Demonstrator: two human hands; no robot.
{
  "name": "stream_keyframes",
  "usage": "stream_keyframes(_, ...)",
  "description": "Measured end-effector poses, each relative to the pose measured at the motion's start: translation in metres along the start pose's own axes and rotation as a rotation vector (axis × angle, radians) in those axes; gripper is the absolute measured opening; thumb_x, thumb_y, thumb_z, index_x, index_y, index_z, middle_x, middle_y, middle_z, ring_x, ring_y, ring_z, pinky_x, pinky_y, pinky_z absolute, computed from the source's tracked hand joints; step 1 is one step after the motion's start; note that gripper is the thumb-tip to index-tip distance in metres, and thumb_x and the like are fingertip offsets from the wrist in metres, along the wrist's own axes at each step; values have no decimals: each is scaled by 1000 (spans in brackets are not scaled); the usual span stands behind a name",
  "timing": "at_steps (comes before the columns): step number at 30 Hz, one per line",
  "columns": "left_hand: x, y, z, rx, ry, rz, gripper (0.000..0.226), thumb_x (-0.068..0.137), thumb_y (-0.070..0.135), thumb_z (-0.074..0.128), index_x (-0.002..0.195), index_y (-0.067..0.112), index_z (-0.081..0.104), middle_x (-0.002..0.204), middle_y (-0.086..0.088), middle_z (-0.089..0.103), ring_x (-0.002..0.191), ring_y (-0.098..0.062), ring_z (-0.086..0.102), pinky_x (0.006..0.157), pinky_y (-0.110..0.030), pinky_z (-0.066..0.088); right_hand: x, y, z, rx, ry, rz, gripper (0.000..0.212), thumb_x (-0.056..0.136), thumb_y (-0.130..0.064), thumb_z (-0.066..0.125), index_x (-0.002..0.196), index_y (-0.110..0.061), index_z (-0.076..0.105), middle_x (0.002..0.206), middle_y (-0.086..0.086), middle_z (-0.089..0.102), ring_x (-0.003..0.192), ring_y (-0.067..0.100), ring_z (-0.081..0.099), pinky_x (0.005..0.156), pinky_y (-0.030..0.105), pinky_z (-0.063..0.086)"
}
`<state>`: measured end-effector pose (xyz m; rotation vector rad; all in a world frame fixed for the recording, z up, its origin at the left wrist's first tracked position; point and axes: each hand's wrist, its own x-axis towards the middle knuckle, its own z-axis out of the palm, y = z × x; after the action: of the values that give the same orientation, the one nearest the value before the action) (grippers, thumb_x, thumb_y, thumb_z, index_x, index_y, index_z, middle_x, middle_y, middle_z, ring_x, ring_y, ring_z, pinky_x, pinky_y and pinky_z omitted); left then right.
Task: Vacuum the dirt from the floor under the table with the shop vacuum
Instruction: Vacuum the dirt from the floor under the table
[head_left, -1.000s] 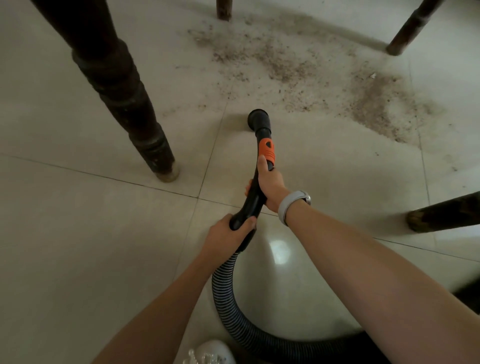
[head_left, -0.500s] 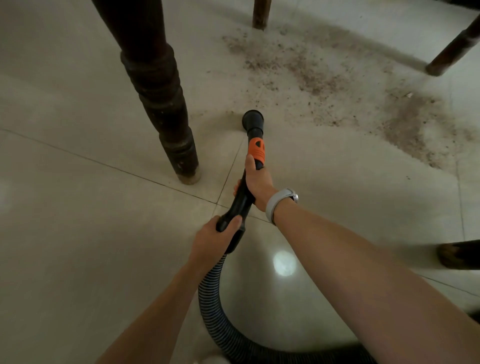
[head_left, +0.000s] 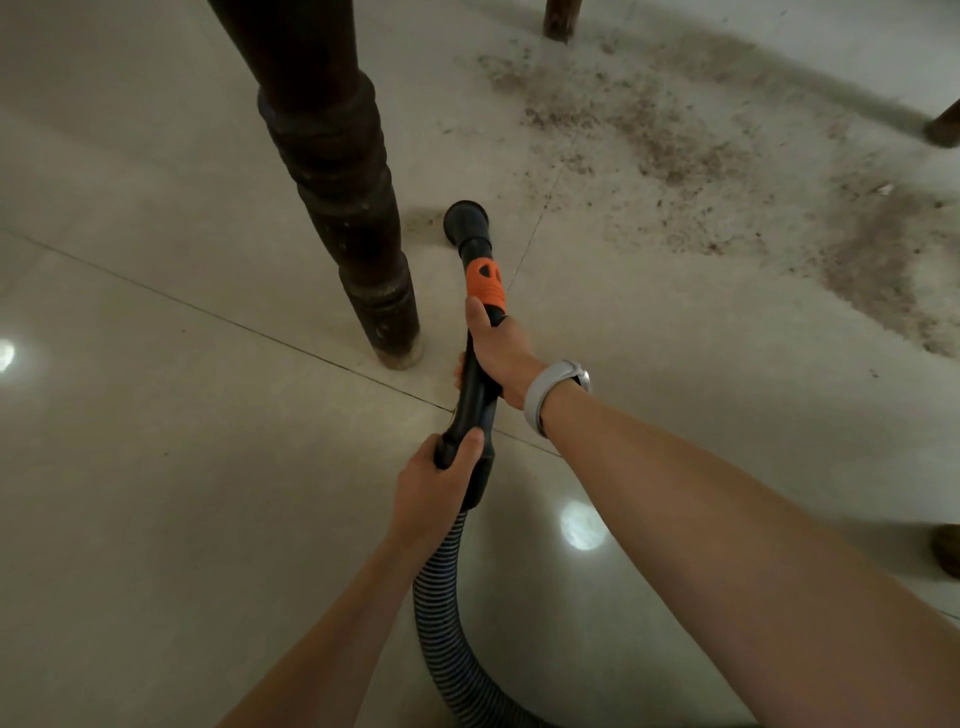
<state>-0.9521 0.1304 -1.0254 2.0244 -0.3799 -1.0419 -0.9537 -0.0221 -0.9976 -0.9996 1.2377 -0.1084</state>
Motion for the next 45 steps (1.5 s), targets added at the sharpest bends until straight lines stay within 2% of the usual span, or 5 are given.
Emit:
stream_keyframes(3, -1, 2, 2, -38, -8, -20, 30, 89, 41, 56, 87, 12, 60, 82, -13, 68, 74, -28, 67, 72, -42, 58, 2, -4, 0, -32, -54, 10, 34, 96, -46, 44, 85, -14, 39, 69, 8, 54, 54, 20, 55, 73, 41, 56)
stream_keyframes(19, -8, 25, 18, -308, 8, -129, 25, 89, 38, 56, 87, 14, 62, 76, -9, 67, 73, -28, 65, 76, -46, 56, 3, -28, 9, -242, -273, -34, 37, 97, -44, 42, 89, -8, 43, 65, 9, 54, 52, 20, 54, 58, 33, 54)
stream_keyframes(25, 7, 30, 14, -334, -13, -163, 31, 89, 43, 55, 97, 13, 61, 84, -10, 68, 75, -26, 66, 75, -40, 57, 14, -39, 19, -297, -210, -57, 43, 96, -49, 40, 87, -8, 45, 73, 12, 56, 60, 25, 56, 79, 43, 56)
stream_keyframes(32, 11, 42, 32, -251, -101, -102, 22, 91, 42, 52, 86, 21, 55, 85, -11, 68, 74, -24, 66, 76, -39, 57, 12, -41, -21, -132, -92, -25, 36, 98, -43, 40, 85, -9, 41, 66, 7, 50, 51, 19, 51, 56, 32, 52)
stream_keyframes(45, -16, 33, 28, -328, -80, -146, 25, 94, 34, 51, 88, 12, 61, 66, -5, 66, 60, -21, 64, 62, -35, 56, -1, -26, -10, -231, -270, 11, 37, 96, -47, 43, 90, -10, 43, 69, 9, 54, 55, 20, 55, 62, 35, 56)
